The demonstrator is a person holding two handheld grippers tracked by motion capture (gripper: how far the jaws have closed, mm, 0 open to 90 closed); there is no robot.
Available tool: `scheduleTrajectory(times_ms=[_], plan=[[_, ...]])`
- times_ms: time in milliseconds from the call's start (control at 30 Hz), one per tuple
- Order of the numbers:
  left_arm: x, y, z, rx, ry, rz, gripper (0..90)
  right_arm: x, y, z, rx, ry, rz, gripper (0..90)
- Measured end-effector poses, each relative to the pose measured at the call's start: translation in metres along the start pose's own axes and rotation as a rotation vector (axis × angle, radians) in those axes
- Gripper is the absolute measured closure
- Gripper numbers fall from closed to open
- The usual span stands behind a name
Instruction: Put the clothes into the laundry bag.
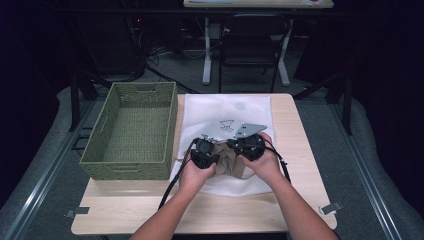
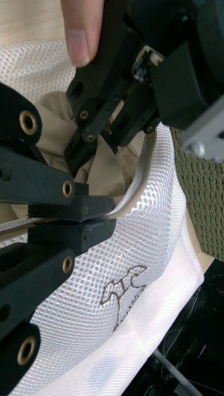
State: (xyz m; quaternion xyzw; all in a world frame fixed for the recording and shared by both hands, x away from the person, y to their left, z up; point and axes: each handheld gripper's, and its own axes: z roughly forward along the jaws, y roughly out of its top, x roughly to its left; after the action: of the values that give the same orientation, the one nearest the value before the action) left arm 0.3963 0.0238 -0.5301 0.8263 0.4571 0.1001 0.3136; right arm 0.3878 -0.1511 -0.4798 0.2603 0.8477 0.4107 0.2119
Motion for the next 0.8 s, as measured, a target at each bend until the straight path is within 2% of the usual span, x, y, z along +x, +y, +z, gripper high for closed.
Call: scheduleTrajectory(times_ms=[500, 600, 800], plan=[[0.004, 0.020, 0.006, 0.002, -0.002, -0.050, 77.0, 0.001, 0.000, 0.001, -0.001, 0.003, -0.003, 88.0], [0.007, 0.023, 0.009, -0.010, -0.009, -0.078, 76.9, 0.001, 0.001, 0.001, -0.001, 0.002, -0.005, 88.0], [0.010, 0.028, 0.014, -0.016, 0.006, -0.102, 77.0, 0.003, 0.001, 0.002, 0.004, 0.004, -0.012, 88.0]])
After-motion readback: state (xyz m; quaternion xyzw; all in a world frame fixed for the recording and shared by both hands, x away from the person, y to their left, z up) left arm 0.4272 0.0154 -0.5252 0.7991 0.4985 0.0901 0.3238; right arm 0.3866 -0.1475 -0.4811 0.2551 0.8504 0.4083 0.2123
